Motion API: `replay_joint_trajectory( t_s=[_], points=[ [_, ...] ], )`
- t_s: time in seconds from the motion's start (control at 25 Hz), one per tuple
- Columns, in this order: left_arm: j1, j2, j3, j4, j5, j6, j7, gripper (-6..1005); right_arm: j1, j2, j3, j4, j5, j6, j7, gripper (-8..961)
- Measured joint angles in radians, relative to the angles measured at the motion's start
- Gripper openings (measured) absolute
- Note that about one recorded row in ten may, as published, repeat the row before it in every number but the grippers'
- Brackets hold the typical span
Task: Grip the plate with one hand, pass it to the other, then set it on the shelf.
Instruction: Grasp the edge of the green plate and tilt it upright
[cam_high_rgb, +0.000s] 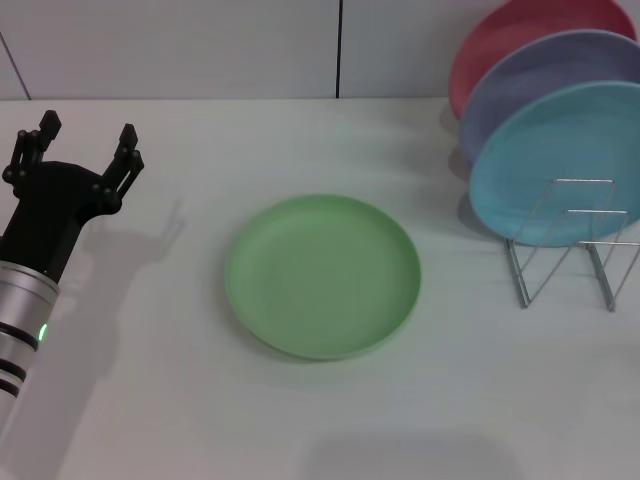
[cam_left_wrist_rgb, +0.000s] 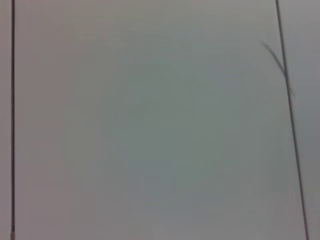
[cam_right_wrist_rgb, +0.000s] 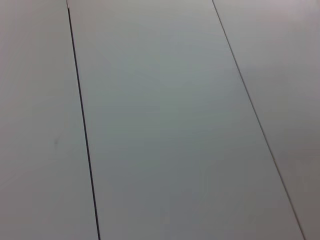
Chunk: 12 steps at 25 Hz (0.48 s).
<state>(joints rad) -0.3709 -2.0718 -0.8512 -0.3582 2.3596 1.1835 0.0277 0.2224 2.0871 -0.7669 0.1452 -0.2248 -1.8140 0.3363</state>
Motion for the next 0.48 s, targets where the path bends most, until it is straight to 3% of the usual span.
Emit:
replay_joint_trajectory(
  t_s=[0.44,0.48],
  points=[
    [0.009,0.003,0.023,-0.014,0.016,0.05,-0.008,856,0.013,0.0,-0.007,-0.001,-0.006,-0.01,0.005,742],
    [0.01,0.009,0.021,-0.062,0.017,0.003,0.002,855,0.014,-0.001,-0.007,-0.002,-0.006,-0.006,0.005,742]
  ],
)
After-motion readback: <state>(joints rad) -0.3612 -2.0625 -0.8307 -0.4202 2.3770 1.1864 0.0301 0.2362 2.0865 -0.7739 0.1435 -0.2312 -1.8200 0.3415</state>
